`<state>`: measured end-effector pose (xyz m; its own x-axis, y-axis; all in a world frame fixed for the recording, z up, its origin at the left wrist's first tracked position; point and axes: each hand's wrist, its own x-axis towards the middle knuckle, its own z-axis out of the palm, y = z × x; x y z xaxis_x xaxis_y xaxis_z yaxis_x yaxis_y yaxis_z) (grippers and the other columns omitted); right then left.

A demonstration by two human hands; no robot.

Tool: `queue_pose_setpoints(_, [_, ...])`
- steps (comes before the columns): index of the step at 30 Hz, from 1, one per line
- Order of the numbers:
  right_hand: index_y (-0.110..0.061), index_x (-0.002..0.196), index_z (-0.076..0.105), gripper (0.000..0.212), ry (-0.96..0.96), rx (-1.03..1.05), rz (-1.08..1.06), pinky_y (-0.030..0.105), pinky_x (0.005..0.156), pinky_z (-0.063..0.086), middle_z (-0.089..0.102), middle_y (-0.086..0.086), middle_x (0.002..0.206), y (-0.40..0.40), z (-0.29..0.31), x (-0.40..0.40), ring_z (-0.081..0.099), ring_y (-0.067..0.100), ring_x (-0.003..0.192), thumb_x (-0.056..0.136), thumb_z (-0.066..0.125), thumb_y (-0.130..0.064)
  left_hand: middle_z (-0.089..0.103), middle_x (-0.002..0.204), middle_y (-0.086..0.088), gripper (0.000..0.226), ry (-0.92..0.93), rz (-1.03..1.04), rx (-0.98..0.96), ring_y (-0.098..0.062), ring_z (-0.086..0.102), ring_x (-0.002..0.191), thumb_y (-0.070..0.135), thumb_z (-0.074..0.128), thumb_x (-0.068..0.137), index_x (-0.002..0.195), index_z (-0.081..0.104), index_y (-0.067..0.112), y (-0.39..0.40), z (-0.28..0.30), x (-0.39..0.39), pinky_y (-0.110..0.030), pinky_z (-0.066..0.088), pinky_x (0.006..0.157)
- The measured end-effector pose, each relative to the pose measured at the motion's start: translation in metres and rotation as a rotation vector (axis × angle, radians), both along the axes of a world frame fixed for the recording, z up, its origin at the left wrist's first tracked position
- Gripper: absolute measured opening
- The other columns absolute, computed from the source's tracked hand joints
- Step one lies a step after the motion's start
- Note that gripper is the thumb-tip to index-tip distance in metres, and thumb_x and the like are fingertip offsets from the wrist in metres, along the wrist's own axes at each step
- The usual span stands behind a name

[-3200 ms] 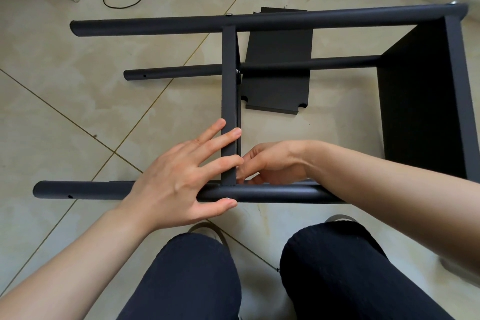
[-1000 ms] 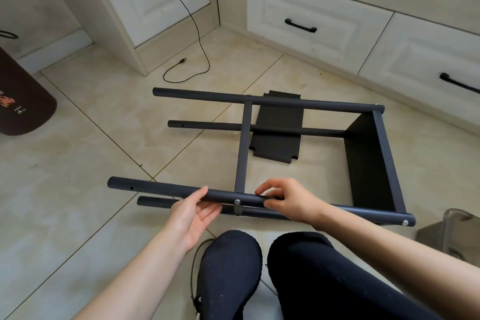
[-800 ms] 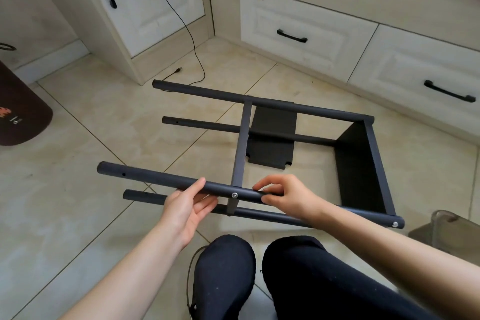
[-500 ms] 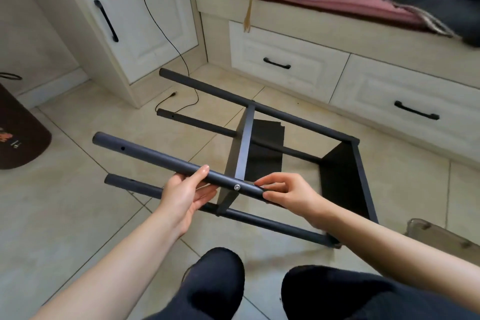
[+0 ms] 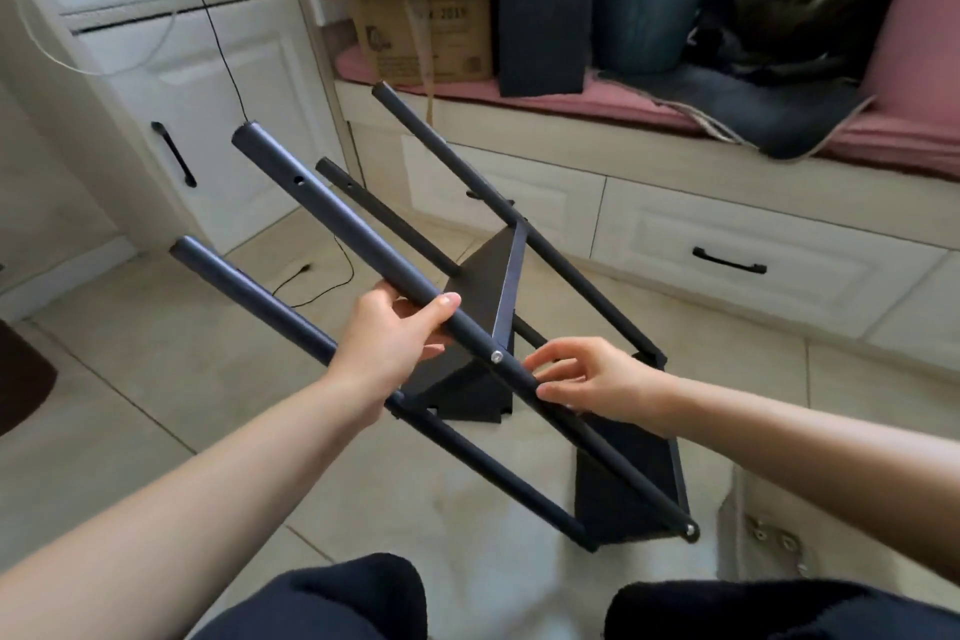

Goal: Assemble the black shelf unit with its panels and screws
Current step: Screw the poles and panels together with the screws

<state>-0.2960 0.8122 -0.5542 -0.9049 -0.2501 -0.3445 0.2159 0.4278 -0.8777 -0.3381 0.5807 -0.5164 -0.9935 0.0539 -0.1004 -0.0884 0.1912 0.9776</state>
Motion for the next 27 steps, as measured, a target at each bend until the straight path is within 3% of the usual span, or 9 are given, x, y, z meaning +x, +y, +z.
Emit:
queue_pose_setpoints(3, [-0.032, 0.105, 0.061, 0.02, 0.024, 0.03, -0.034, 0.022, 0.081, 0.057, 0.073, -0.007, 0.103, 0.008, 0.004, 0.012, 0.072, 0.006, 0.092, 0.093, 0.068, -0.018, 0.073, 0.101, 0.0, 0.023, 0.061, -0.064, -0.04, -0.017, 0.074, 0.091, 0.028, 0.073, 0.09, 0.107, 0.06, 0.022, 0.023, 0.012, 0.004, -0.021, 0.06, 0.065])
queue_pose_setpoints(6, [-0.031, 0.103, 0.059, 0.018, 0.044, 0.016, -0.094, 0.015, 0.072, 0.056, 0.072, -0.009, 0.101, 0.015, 0.003, 0.027, 0.071, 0.002, 0.088, 0.094, 0.067, -0.018, 0.073, 0.095, 0.0, 0.021, 0.094, -0.132, -0.076, -0.017, 0.075, 0.086, 0.029, 0.075, 0.088, 0.1, 0.059, 0.023, 0.044, 0.024, 0.008, -0.027, 0.062, 0.067])
queue_pose_setpoints(15, [-0.032, 0.109, 0.061, 0.031, 0.067, -0.073, -0.194, 0.022, 0.087, 0.056, 0.07, -0.009, 0.107, 0.046, -0.004, 0.066, 0.069, 0.002, 0.1, 0.091, 0.068, -0.008, 0.07, 0.09, 0.003, 0.021, 0.227, -0.231, -0.313, -0.013, 0.072, 0.083, 0.042, 0.074, 0.088, 0.092, 0.056, 0.03, 0.098, 0.043, 0.029, -0.033, 0.061, 0.076])
queue_pose_setpoints(22, [-0.019, 0.105, 0.066, 0.012, 0.013, -0.003, -0.25, 0.024, 0.072, 0.059, 0.077, -0.006, 0.092, 0.078, 0.008, 0.07, 0.073, 0.008, 0.09, 0.095, 0.062, -0.013, 0.066, 0.08, 0.005, 0.02, 0.328, -0.296, -0.42, -0.007, 0.068, 0.074, 0.037, 0.074, 0.089, 0.086, 0.056, 0.028, 0.097, 0.043, 0.05, -0.019, 0.053, 0.062])
queue_pose_setpoints(27, [-0.013, 0.112, 0.062, 0.016, 0.142, 0.023, -0.547, 0.034, 0.075, 0.06, 0.074, 0.004, 0.099, 0.109, 0.026, 0.057, 0.072, 0.017, 0.088, 0.098, 0.058, -0.016, 0.066, 0.079, 0.006, 0.019, 0.339, -0.346, -0.486, -0.002, 0.065, 0.071, 0.033, 0.074, 0.09, 0.088, 0.057, 0.024, 0.07, 0.041, 0.057, -0.013, 0.046, 0.058])
